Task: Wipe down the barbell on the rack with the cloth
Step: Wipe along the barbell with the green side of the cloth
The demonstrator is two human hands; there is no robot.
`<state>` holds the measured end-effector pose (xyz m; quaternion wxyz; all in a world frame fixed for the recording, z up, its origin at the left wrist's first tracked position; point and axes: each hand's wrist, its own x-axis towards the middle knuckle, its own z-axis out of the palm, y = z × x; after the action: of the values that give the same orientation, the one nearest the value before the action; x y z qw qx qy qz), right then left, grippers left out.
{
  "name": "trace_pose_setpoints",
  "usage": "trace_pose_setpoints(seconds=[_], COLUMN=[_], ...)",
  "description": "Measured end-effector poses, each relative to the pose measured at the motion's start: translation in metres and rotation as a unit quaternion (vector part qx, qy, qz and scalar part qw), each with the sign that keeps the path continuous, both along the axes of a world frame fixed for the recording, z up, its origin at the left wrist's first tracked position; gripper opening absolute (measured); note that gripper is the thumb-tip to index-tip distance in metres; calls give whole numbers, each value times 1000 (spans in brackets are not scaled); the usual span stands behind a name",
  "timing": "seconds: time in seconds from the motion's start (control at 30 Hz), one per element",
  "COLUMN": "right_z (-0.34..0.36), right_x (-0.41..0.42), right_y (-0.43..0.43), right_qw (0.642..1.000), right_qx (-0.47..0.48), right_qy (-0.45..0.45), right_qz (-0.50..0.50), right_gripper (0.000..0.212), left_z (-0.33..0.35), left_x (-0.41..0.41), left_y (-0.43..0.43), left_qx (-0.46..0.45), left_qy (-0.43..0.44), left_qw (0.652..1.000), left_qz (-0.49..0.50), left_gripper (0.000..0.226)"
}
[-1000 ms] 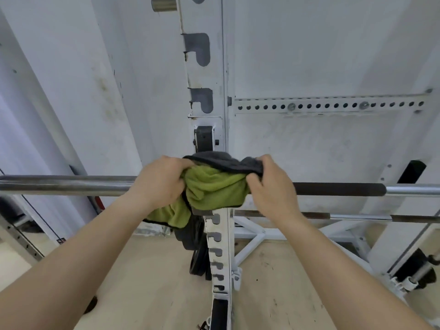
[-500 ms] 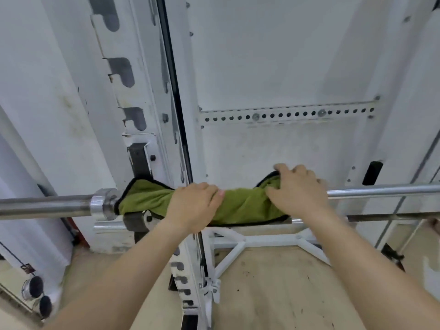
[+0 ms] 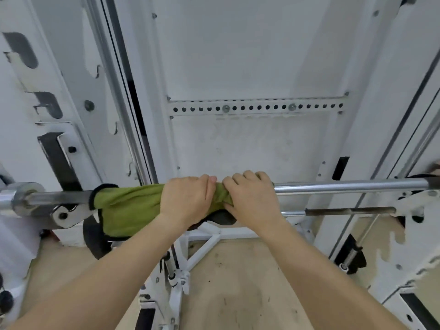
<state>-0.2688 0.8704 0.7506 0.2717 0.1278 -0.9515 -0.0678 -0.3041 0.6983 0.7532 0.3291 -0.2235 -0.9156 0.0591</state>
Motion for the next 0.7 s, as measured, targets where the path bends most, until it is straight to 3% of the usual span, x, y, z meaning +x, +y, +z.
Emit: trace_pose_setpoints(seconds=[0.13, 0.27, 0.5, 0.7], right_z=[0, 4, 3, -7], right_x=[18, 26, 8, -1], right_y=[97, 113, -3, -6], right_qw=[995, 988, 998, 999], right_qx=[-5, -21, -53, -15], right_qy=[-2, -27, -3, 45], right_qz=[-102, -148, -39, -9], right_gripper=[35, 31, 31, 26], left_z=[3, 11, 17, 21], left_x=[11, 13, -4, -3], left_y=[82, 94, -11, 4], left_qx=[0, -11, -43, -112], left_qy=[-21, -81, -124, -104], left_qw=[999, 990, 991, 988], left_qz=[-39, -112, -30, -17], left_gripper=[58, 50, 27, 29])
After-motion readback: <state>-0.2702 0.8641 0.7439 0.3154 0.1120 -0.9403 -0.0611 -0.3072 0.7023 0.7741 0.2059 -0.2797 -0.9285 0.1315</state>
